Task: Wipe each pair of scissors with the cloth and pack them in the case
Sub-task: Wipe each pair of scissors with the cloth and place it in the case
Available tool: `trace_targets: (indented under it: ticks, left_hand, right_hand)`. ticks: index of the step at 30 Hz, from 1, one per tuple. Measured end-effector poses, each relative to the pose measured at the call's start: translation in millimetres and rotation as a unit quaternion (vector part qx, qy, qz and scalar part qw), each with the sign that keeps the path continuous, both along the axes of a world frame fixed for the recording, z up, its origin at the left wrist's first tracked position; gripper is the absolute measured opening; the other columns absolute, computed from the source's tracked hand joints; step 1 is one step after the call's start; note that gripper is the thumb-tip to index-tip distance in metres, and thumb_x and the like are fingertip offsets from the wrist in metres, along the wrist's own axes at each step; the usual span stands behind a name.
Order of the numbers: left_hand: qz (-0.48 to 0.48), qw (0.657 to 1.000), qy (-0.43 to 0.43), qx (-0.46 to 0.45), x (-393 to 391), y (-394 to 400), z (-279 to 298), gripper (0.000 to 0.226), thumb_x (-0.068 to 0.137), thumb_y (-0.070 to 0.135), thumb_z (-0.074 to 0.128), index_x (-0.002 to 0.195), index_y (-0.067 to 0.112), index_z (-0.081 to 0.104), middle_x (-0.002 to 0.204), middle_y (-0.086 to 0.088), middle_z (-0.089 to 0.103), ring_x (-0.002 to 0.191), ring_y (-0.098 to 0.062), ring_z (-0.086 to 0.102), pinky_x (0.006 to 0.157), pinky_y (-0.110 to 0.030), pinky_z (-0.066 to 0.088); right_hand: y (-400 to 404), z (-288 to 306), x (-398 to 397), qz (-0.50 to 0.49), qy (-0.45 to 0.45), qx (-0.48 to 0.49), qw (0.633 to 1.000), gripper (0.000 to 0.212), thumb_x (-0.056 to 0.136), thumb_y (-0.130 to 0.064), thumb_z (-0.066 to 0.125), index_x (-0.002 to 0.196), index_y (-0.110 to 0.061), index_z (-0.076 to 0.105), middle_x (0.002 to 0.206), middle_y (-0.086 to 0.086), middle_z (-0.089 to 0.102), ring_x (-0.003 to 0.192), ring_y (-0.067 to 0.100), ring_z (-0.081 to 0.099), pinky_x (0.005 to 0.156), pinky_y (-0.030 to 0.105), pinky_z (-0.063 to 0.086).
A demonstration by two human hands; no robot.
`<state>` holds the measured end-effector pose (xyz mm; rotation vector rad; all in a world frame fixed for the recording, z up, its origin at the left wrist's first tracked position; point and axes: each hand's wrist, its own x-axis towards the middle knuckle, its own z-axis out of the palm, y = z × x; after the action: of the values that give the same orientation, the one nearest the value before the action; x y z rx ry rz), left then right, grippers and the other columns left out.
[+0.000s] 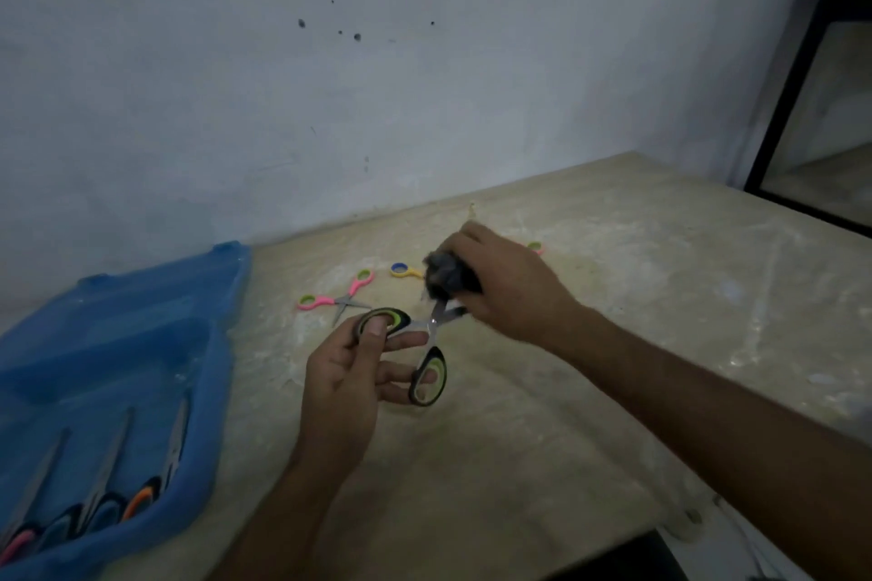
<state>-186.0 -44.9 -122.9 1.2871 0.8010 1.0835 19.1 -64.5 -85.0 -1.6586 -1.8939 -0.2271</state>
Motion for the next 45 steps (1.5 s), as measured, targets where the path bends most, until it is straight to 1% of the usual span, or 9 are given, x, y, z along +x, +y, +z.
trace_targets:
  ticks: [7,13,21,23,27,32,36,41,45]
  left_hand:
    - [0.025,0.999,-0.041,-0.023,1,6,0,0.026,0.106,0.020,0.045,0.111,0.006,0.066,0.107,-0.011,0.078,0.060,-0.028,0.075,0.050,-0.037,0.061]
    - [0.032,0.979,-0.147,-0.135,9,9,3,0.029,0.104,0.022,0.049,0.122,0.004,0.063,0.114,-0.012,0.076,0.079,-0.029,0.078,0.064,-0.039,0.064]
    - [0.053,0.998,0.021,0.033,0,10,2,0.024,0.102,0.023,0.056,0.125,0.022,0.064,0.122,-0.005,0.070,0.095,-0.019,0.072,0.071,-0.031,0.061]
    - [0.097,0.941,0.176,0.274,-11,12,1,0.039,0.099,0.023,0.059,0.136,0.030,0.054,0.134,0.006,0.055,0.115,-0.015,0.061,0.092,-0.034,0.056]
    - [0.057,0.700,0.406,0.585,-11,11,4,0.063,0.086,0.018,0.067,0.147,0.022,0.050,0.144,-0.007,0.051,0.131,-0.028,0.049,0.114,-0.034,0.033]
    - [0.081,0.680,0.402,0.608,1,8,4,0.050,0.088,0.025,0.054,0.137,0.018,0.061,0.130,0.001,0.069,0.107,-0.018,0.068,0.074,-0.025,0.055]
    - [0.100,0.730,0.352,0.577,4,13,6,0.038,0.094,0.022,0.055,0.128,0.015,0.069,0.116,0.003,0.075,0.094,-0.007,0.068,0.069,-0.017,0.050]
    - [0.090,0.981,0.105,0.137,7,21,10,0.018,0.098,0.013,0.063,0.110,0.018,0.075,0.093,0.001,0.079,0.080,-0.015,0.076,0.064,-0.021,0.059]
    - [0.042,0.998,0.014,-0.050,6,25,3,0.023,0.102,0.023,0.056,0.117,0.014,0.070,0.109,-0.003,0.078,0.084,-0.022,0.076,0.064,-0.036,0.062]
  right_hand:
    - [-5,13,46,-0.192,0.185,0.089,0.960,0.022,0.089,-0.036,0.069,0.093,-0.015,0.062,0.089,0.005,0.063,0.085,0.026,0.062,0.071,0.035,0.049]
    - [-42,-16,-18,-0.010,0.426,-0.167,0.889,0.062,0.075,-0.057,0.083,0.075,0.002,0.062,0.070,0.016,0.068,0.063,0.014,0.067,0.064,0.025,0.045]
    - [-37,-9,-29,-0.005,0.567,-0.222,0.793,0.025,0.081,-0.028,0.085,0.073,-0.007,0.073,0.070,0.012,0.069,0.067,0.021,0.068,0.062,0.030,0.051]
    - [-39,-4,-23,-0.016,0.571,-0.214,0.792,0.030,0.079,-0.026,0.086,0.078,0.001,0.073,0.070,0.014,0.068,0.066,0.022,0.067,0.062,0.031,0.050]
    - [-43,10,-15,-0.010,0.563,-0.242,0.790,0.026,0.077,-0.024,0.087,0.080,-0.002,0.075,0.070,0.012,0.069,0.062,0.018,0.067,0.058,0.027,0.050]
    - [-44,18,-22,0.008,0.561,-0.247,0.790,0.033,0.076,-0.028,0.088,0.086,0.000,0.075,0.075,0.010,0.072,0.067,0.017,0.070,0.061,0.026,0.054]
    - [-51,24,-19,0.040,0.548,-0.241,0.800,0.032,0.076,-0.037,0.087,0.082,-0.008,0.075,0.069,0.003,0.073,0.066,0.012,0.071,0.060,0.021,0.053]
    - [-59,11,-1,0.051,0.582,-0.214,0.783,0.019,0.075,-0.009,0.088,0.090,-0.011,0.076,0.082,0.003,0.076,0.077,0.015,0.073,0.066,0.023,0.056]
    - [-58,-7,3,0.040,0.610,-0.207,0.764,0.022,0.082,0.002,0.076,0.101,-0.006,0.069,0.081,0.004,0.071,0.075,0.017,0.069,0.065,0.027,0.053]
